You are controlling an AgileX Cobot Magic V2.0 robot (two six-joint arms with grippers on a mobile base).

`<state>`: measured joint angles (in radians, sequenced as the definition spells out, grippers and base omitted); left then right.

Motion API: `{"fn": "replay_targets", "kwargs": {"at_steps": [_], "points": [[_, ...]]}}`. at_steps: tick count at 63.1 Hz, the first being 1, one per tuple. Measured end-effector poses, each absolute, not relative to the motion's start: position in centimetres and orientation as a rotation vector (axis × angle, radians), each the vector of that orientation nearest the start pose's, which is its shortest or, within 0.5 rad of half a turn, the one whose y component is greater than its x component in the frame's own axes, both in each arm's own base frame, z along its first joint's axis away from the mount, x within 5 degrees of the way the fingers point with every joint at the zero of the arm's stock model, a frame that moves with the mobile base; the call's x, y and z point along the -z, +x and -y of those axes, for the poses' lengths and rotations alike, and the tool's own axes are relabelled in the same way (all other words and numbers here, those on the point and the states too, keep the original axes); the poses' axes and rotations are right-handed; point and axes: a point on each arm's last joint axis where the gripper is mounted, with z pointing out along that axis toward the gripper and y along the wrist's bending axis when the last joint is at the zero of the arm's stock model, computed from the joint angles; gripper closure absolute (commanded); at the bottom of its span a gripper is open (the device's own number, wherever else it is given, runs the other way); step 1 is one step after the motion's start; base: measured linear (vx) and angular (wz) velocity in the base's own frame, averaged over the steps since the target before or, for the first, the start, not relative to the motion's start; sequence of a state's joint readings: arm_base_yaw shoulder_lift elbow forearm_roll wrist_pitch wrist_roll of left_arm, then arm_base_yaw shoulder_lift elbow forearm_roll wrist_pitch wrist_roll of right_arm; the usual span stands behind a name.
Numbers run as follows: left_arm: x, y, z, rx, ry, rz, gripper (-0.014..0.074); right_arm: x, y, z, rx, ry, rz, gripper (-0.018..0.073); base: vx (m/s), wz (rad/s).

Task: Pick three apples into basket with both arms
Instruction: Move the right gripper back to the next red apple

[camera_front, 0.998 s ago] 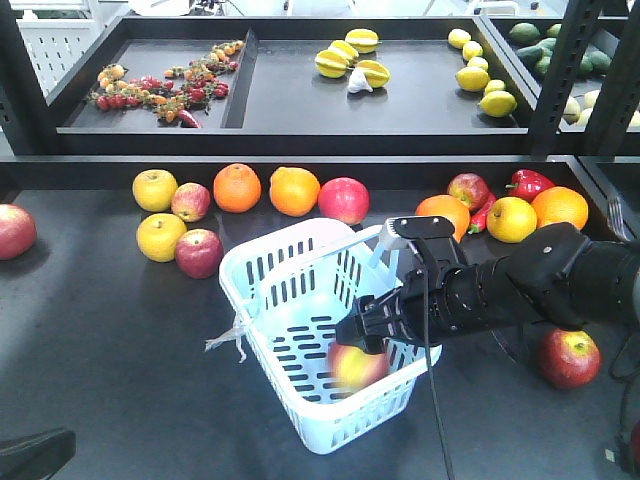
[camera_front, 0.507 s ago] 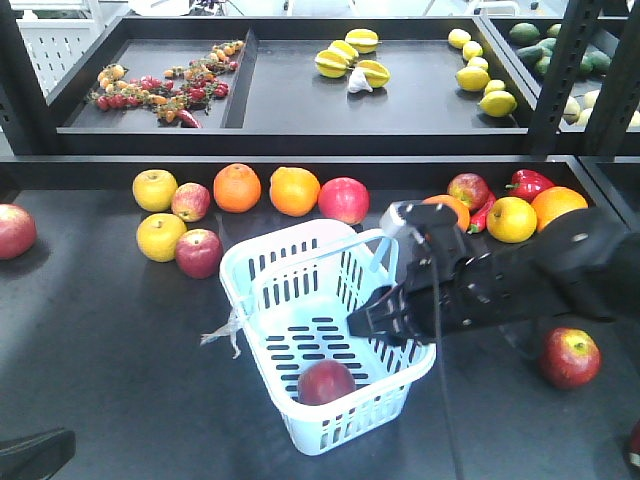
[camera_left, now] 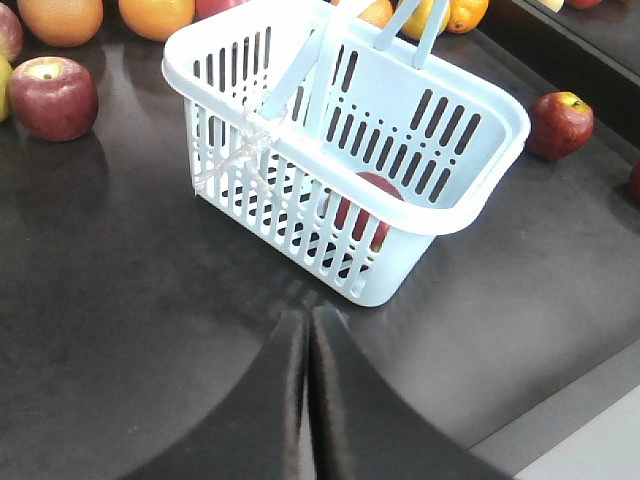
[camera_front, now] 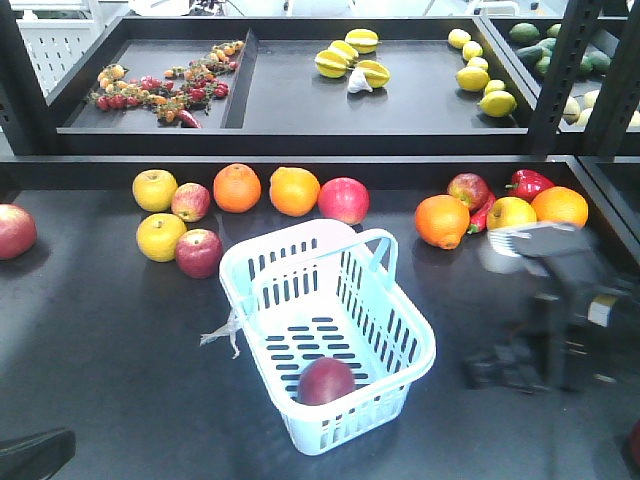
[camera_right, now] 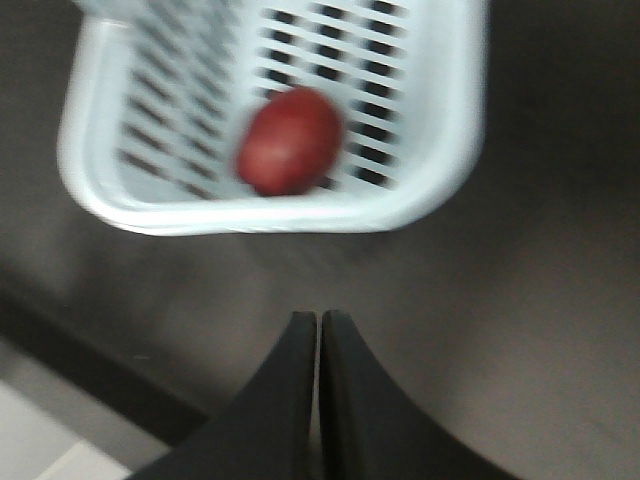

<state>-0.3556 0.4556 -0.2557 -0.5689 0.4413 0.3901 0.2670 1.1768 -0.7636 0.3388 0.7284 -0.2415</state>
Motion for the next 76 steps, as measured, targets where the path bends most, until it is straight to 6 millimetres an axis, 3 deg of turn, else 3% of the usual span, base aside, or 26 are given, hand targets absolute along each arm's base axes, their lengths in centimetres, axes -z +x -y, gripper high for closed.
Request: {"fn": "replay_targets", "kwargs": {"at_steps": [15, 24, 30, 42, 50, 76], "points": [[-23.4, 8.0, 5.2, 0.539, 0.376, -2.058, 0.0604, -27.1, 20.3, -1.3, -0.076, -0.040, -2.574, 0.0548, 0.00, 0.00], [-23.4, 8.0, 5.2, 0.539, 0.376, -2.058, 0.0604, -26.3, 21.4, 1.7, -0.007, 0.107, -2.604, 0.0463, 0.00, 0.00], [-23.4, 8.0, 5.2, 0.539, 0.376, -2.058, 0.0604, -26.2, 22.9, 3.0, -0.017, 0.128, -2.631, 0.0340, 0.00, 0.00], [-23.4, 8.0, 5.2, 0.539, 0.376, -2.058, 0.0604, -25.6, 27.1, 5.3, -0.082, 0.179, -2.710, -0.0020, 0.00, 0.00], [-23.4, 8.0, 5.2, 0.539, 0.376, -2.058, 0.0604, -24.3, 29.7, 6.1, -0.104, 0.190, -2.774, -0.0171, 0.00, 0.00], [-23.4, 8.0, 5.2, 0.539, 0.376, -2.058, 0.0604, -20.0, 36.7, 7.6, -0.141, 0.200, -2.870, -0.0136, 0.00, 0.00]]}}
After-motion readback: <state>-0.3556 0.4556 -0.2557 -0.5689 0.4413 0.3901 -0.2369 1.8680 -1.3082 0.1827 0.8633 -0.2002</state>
